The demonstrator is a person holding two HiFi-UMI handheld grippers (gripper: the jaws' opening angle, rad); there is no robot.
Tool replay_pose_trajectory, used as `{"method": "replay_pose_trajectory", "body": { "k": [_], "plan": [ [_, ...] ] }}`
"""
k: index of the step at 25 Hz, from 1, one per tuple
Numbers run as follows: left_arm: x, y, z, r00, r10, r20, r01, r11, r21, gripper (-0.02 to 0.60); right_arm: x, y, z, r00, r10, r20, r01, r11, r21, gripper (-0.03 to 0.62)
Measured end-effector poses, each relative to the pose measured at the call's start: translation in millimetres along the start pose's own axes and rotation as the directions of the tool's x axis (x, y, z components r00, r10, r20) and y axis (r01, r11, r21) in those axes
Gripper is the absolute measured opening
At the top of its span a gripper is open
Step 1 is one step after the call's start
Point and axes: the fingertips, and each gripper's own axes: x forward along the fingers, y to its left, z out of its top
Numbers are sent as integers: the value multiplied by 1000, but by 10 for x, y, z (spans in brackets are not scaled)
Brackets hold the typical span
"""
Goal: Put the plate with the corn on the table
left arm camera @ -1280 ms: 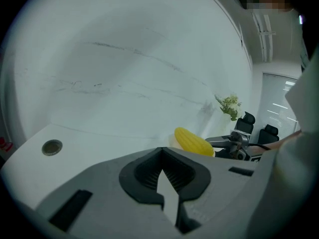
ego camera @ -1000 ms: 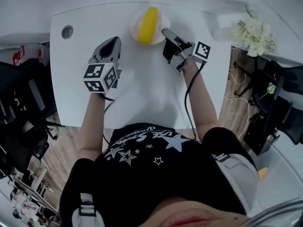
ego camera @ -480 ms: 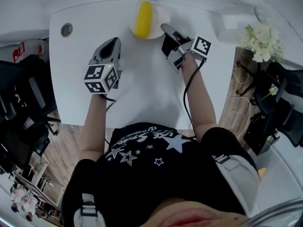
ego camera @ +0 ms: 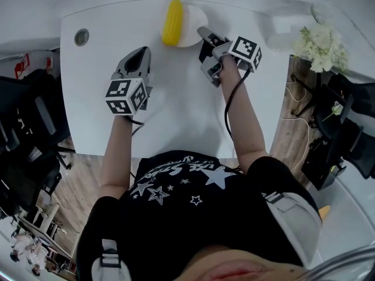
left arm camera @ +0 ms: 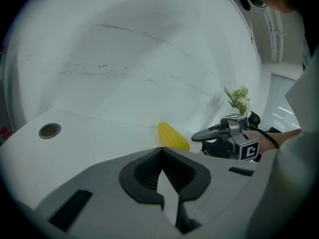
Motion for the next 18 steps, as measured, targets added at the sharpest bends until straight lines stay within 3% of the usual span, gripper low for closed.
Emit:
{"method": "replay_pose_trajectory", "body": {
  "k": [4, 8, 16, 18],
  "plan": [
    [-16, -22, -17, 1000, -2, -4, 2, 1000, -8, 6, -3, -22, -2, 996, -92, 6, 92, 994, -62, 23],
    [-45, -48, -19, 1000, -9, -1, 9, 1000, -11, 6, -13, 34, -36, 997, -76, 8, 77, 995, -58, 25],
    [-124, -146, -75, 999, -34, -8, 34, 999, -5, 6, 12, 78, -151, 987, -161, -10, 157, 971, -179, 198],
    [-151, -154, -76, 999, -36, -9, 36, 999, -12, 6, 6, 53, -151, 978, -207, -8, 201, 956, -213, 214]
  ]
}}
